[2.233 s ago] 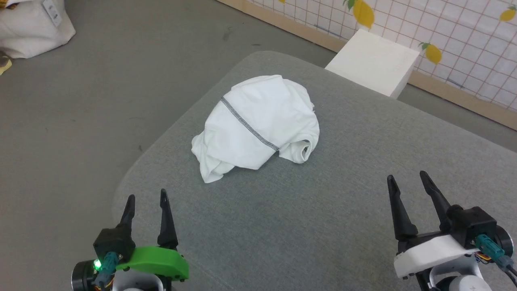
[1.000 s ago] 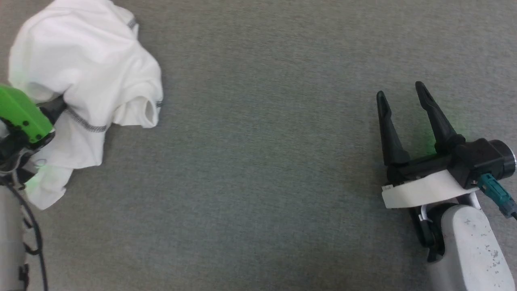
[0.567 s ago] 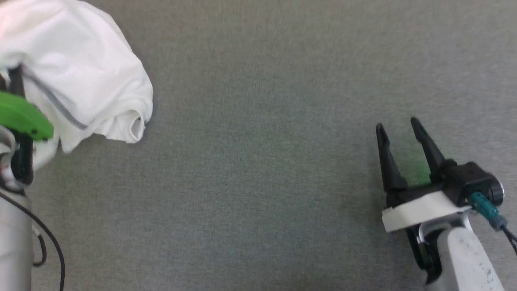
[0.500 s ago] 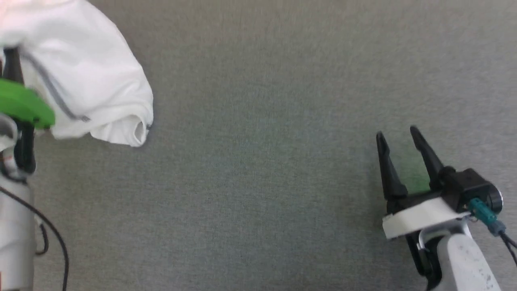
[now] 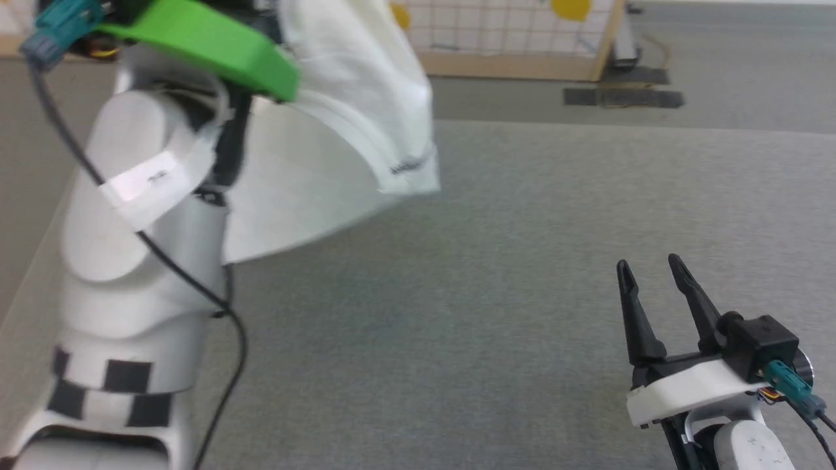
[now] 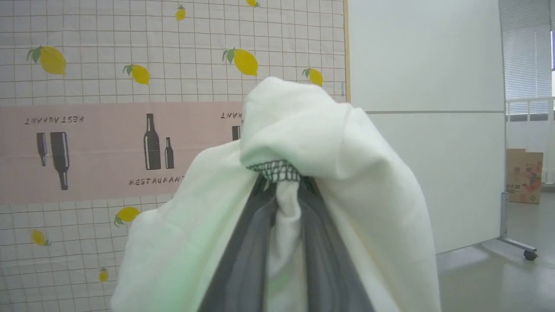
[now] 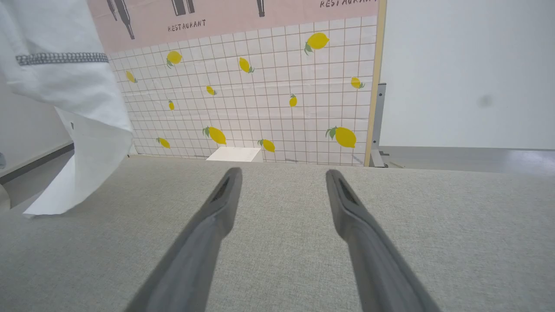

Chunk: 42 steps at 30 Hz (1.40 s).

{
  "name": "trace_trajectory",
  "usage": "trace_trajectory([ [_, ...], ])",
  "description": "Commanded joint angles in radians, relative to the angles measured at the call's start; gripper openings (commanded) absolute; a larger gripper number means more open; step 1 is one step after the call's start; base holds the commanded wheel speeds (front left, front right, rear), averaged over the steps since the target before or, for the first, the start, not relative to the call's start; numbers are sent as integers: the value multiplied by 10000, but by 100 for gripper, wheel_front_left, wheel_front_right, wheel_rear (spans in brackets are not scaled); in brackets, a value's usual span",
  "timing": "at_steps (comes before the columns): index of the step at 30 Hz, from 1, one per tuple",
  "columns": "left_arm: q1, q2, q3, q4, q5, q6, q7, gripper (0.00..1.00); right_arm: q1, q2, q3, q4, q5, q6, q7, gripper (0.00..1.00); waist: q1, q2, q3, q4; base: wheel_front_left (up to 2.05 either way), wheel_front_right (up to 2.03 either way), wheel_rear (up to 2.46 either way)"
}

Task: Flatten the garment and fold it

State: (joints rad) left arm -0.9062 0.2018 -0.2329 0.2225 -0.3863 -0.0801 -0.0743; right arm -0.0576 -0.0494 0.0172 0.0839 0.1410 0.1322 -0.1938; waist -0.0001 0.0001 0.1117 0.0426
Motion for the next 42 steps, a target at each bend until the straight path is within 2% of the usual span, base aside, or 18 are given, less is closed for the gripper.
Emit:
trace_trajectory([
  [1, -223, -284, -131, -12, -180, -80, 8, 0, 118, -9, -2, -43, 62, -15, 20, 100, 1, -1, -605, -1039, 0, 0, 0],
  [5, -227, -981, -549, 132, -557, -123, -9, 0, 233, -9, -104, -103, 52, -15, 59, 100, 1, -1, -598, -1610, 0, 0, 0],
  [10, 380, -1390, -1498, 818, -1077, -167, 338, 0, 314, -9, -202, -187, 74, -15, 122, 100, 1, -1, -473, -2110, 0, 0, 0],
  [18, 2183, -1498, -4067, 3240, -1616, -370, 2823, 0, 263, -9, -106, -202, 160, -15, 185, 100, 1, -1, -205, -2651, 0, 0, 0],
  [22, 2873, -1506, -4977, 4122, -2403, -475, 4269, 0, 200, -9, -51, -115, 226, -15, 132, 100, 1, -1, -144, -2769, 0, 0, 0],
  [23, 2940, -1507, -5065, 4195, -2565, -483, 4455, 19, 197, -9, -42, -94, 246, -15, 122, 100, 1, -1, -136, -2772, 0, 0, 0],
  [24, 2990, -1508, -5112, 4211, -2714, -488, 4544, 100, 197, -9, -41, -71, 263, -15, 108, 100, 1, -1, -129, -2759, 0, 0, 0],
  [25, 3020, -1508, -5104, 4201, -2813, -490, 4548, 100, 203, -9, -43, -51, 274, -15, 99, 100, 1, -1, -133, -2736, 0, 0, 0],
  [29, 3168, -1362, -4796, 3769, -3104, -495, 3860, 100, 293, -9, -104, 0, 259, -15, 74, 100, 1, -1, -229, -2525, 0, 0, 0],
  [33, 3402, -713, -4517, 2583, -2425, -357, 1707, 100, 397, -9, -176, -67, 215, -15, 92, 100, 1, -1, -411, -2216, 0, 0, 0],
  [35, 3751, -320, -4324, 2065, -2031, -34, 679, 100, 465, -9, -179, -108, 173, -15, 124, 100, 1, -1, -532, -2051, 0, 0, 0],
  [38, 4466, 149, -3714, 1335, -1736, 714, -849, 100, 566, -9, -173, -207, 83, -15, 199, 100, 1, -1, -673, -1771, 0, 0, 0],
  [42, 5334, 688, -2907, 564, -1242, 1659, -1759, 100, 679, -9, -74, -403, -70, -15, 342, 100, 1, -1, -775, -1418, 0, 0, 0],
])
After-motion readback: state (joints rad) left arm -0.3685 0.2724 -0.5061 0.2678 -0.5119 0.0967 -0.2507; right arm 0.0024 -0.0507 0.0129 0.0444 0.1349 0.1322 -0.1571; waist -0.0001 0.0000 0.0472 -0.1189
